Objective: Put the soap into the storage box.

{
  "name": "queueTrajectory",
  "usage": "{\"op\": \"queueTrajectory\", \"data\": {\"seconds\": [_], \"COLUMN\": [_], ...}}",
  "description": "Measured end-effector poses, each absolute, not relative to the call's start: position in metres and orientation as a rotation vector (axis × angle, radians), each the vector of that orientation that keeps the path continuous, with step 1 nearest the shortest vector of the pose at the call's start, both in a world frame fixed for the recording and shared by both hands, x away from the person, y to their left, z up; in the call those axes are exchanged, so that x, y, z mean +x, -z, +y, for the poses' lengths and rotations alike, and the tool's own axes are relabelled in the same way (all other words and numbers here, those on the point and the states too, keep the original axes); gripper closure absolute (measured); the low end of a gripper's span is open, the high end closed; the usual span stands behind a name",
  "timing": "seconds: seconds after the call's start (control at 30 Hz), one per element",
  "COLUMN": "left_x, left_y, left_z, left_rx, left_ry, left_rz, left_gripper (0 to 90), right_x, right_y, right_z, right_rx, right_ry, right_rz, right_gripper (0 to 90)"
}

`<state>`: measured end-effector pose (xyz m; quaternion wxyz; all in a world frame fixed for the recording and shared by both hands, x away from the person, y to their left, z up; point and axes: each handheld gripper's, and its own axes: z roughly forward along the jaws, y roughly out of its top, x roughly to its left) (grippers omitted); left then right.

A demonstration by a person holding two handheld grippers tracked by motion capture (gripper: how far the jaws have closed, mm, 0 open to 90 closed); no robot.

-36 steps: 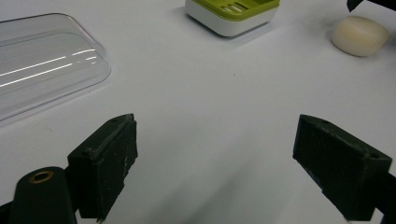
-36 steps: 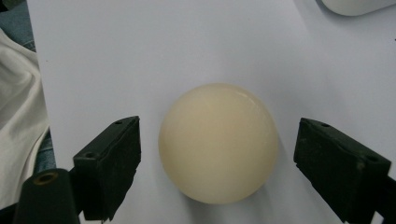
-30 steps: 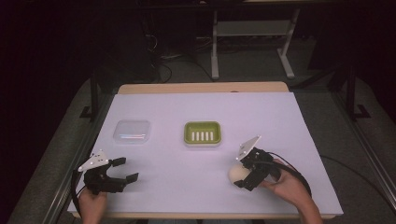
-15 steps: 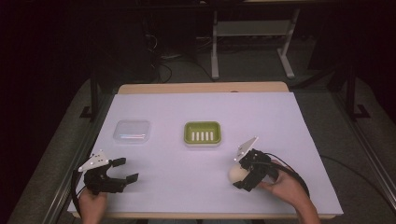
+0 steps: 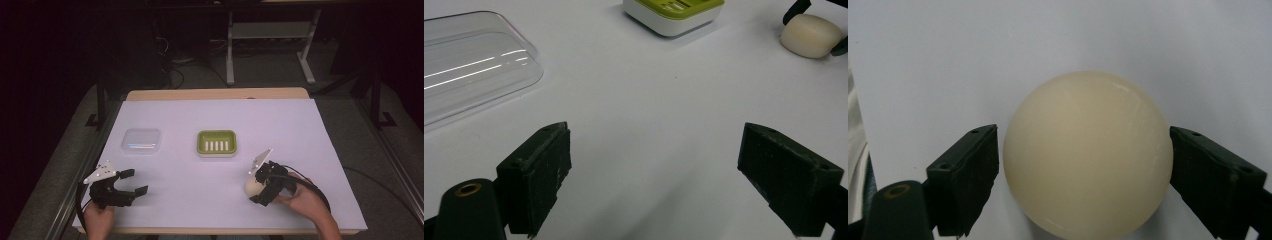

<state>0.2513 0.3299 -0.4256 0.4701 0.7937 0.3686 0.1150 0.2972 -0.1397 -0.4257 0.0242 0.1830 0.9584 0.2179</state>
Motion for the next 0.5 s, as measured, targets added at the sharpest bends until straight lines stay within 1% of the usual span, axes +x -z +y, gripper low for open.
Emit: {"op": "queueTrajectory", "data": {"seconds": [0.2,0.5], "left_x": [0.2514,0.2514], "left_y": [0.4259,0.426], "left_z": [0.3295,0.3296], "left_rx": [1.948,1.947], "left_ry": [-0.283,-0.279], "left_rz": [0.899,0.902], "left_gripper": [13.0,13.0], "right_x": [0.2964,0.2955], "right_y": [0.4271,0.4271], "right_z": [-0.1385,-0.1375], "right_rx": [0.561,0.535], "right_ry": [-0.647,-0.623], "right_rz": [2.969,2.962], "right_gripper": [15.5,21.6]}}
